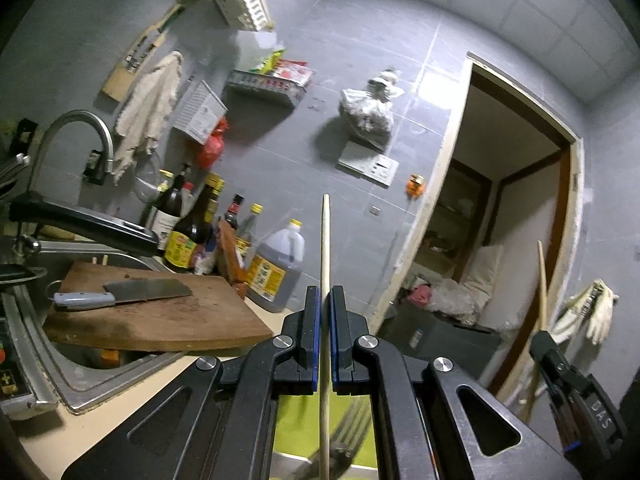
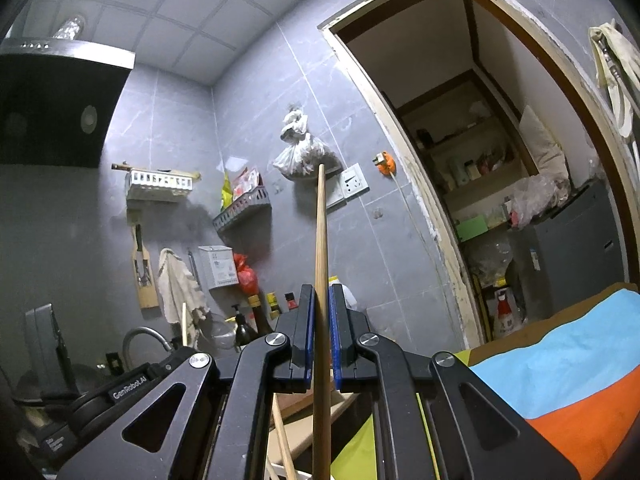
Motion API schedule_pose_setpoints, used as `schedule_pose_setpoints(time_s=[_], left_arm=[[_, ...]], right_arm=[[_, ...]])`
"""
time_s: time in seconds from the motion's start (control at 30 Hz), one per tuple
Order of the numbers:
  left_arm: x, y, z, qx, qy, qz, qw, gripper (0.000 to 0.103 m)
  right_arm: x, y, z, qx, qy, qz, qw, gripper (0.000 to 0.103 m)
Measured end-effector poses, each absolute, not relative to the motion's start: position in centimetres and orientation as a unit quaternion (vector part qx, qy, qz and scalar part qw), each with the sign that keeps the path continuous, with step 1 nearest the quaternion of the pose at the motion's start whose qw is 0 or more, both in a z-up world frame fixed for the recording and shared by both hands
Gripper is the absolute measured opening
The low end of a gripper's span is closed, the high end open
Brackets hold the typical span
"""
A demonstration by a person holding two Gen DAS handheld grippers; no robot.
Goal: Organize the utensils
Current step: 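Lift both chopsticks up over the white holder with both tools, then open both tools to drop the chopsticks into the holder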
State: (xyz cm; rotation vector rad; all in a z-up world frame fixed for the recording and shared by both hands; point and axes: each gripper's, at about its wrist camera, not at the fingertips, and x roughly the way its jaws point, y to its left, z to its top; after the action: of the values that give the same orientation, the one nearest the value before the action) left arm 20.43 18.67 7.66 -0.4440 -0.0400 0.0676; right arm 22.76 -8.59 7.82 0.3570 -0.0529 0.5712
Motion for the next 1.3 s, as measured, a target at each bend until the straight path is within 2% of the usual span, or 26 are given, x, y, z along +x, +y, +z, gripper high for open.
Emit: schedule_pose_setpoints(time_s=[0.47,0.87,1.3], left_arm=[[20.5,17.1,5.8,-0.187,-0.019,0.047,0.981,0.003],[20.1,15.8,4.5,-0.160,-0.007,0.043,0.986,0.003],[19.6,15.4,3.9,-0.144,0.014,0.026,0.989,0.003]], right_arm=[[23.0,-7.7,6.7,0.169,-0.016,0.279,0.945,0.005],[21.2,-5.7,5.1,0.087,-0.041,0.261,0.961,0.006],[21.0,-5.3,4.5,0.060,-0.010,0.269,0.961,0.006]])
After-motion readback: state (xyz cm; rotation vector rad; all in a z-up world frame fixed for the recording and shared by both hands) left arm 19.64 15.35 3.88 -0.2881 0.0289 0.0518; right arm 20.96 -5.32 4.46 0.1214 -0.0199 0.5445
